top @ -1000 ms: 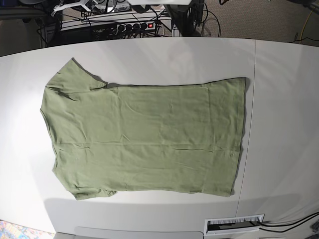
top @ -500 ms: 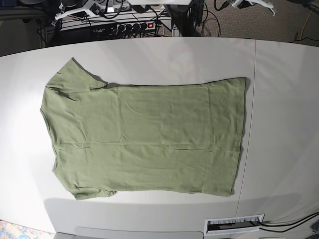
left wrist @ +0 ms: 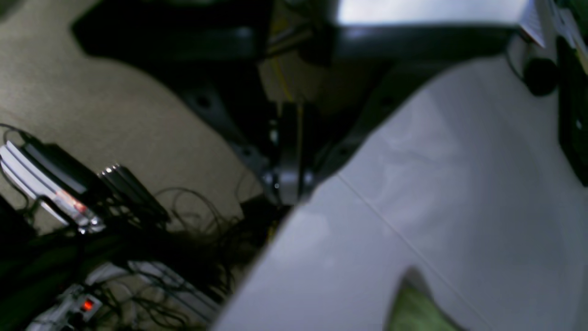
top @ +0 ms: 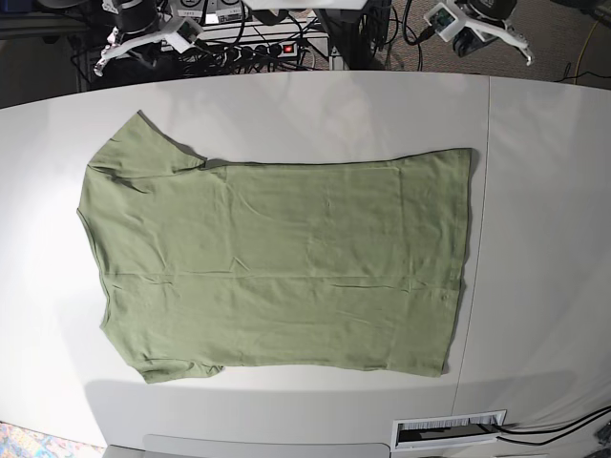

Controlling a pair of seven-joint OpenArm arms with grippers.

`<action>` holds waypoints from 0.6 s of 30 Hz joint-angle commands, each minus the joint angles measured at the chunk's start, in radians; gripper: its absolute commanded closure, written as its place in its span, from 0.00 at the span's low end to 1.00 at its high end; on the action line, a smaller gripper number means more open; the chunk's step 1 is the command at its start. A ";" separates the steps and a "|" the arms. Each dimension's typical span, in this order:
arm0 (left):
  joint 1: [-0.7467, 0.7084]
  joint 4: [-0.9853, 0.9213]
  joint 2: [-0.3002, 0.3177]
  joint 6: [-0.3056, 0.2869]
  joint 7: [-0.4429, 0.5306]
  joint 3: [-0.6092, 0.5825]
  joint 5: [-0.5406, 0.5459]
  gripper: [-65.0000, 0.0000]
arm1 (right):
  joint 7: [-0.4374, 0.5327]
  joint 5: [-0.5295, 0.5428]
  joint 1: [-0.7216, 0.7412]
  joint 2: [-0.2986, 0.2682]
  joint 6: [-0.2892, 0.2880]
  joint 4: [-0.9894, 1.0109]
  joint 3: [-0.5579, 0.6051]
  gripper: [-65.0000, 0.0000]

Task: Fold the T-shirt properly
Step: 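Move both grippers down toward the shoulder corners of the green T-shirt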

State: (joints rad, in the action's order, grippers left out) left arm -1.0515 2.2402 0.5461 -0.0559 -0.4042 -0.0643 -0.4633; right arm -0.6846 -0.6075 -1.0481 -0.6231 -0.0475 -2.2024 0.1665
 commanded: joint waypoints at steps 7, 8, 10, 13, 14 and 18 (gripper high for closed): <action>0.085 0.018 0.006 0.010 0.011 0.002 -0.008 1.00 | -0.004 -0.029 -0.013 -0.008 0.030 -0.037 -0.052 1.00; 0.099 0.018 0.006 0.010 0.012 0.002 -0.007 1.00 | -0.003 -0.029 -0.013 -0.008 0.030 -0.037 -0.069 1.00; 0.124 0.018 0.006 0.010 0.016 0.002 -0.002 1.00 | -0.003 -0.029 -0.013 -0.008 0.030 -0.037 -0.108 1.00; 0.160 0.018 0.021 -0.031 0.040 0.001 0.040 1.00 | -0.003 -0.029 -0.013 -0.009 0.030 -0.037 -0.157 1.00; 0.172 0.018 0.032 -0.060 0.047 0.001 0.047 1.00 | -0.004 -0.029 -0.013 -0.008 0.029 -0.037 -0.168 1.00; 0.219 0.018 0.095 -0.103 0.065 0.001 0.076 1.00 | 0.000 -0.041 -0.013 -0.009 0.027 -0.037 -0.187 1.00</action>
State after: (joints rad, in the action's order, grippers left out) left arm -0.8272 2.2402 0.6331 -0.1726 -0.3580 -0.0681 -0.3847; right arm -0.6880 -0.6315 -1.0496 -0.6235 -0.0322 -2.2219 -0.0113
